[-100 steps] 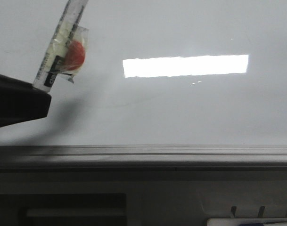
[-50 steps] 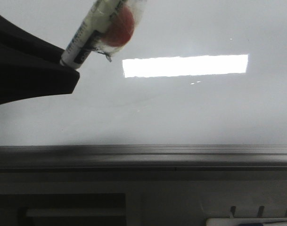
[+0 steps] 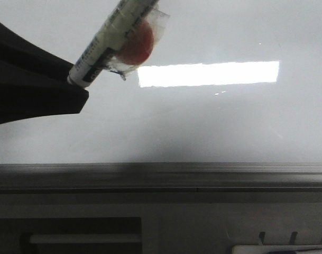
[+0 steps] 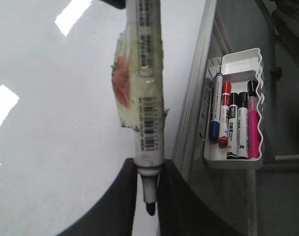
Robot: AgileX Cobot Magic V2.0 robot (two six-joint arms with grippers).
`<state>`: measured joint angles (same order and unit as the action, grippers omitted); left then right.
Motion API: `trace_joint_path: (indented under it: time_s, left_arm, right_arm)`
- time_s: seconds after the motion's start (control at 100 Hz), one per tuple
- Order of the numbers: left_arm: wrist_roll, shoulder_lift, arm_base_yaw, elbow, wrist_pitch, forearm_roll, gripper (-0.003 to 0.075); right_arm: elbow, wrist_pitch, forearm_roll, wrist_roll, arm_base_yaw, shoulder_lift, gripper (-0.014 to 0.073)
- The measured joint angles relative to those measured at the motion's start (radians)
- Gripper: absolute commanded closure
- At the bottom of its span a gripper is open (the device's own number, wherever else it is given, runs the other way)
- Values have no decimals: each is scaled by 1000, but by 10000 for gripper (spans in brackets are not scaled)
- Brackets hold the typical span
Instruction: Write number 3 on whiteboard
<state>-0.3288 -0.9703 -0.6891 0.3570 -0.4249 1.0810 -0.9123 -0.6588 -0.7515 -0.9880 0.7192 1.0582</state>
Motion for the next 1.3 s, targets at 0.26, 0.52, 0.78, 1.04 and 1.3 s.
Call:
trace_joint_path:
  time_s: [0.26, 0.52, 0.78, 1.04, 1.3]
  left_arm:
    - [0, 0, 0, 0, 4, 13, 741]
    - [-3, 0, 0, 0, 25, 21, 741]
    - [-3, 9, 0, -2, 32, 19, 544]
    - [1, 164, 0, 0, 156, -96, 230]
    - [1, 438, 0, 5, 290, -259, 230]
  right_arm:
    - [-6, 2, 0, 0, 4, 36, 343]
    - [-8, 29, 12, -2, 4, 79, 654]
    - [-8, 36, 12, -3, 4, 82, 655]
    - [-16, 74, -14, 7, 4, 84, 655]
    - [-77, 165, -9, 9, 5, 92, 654]
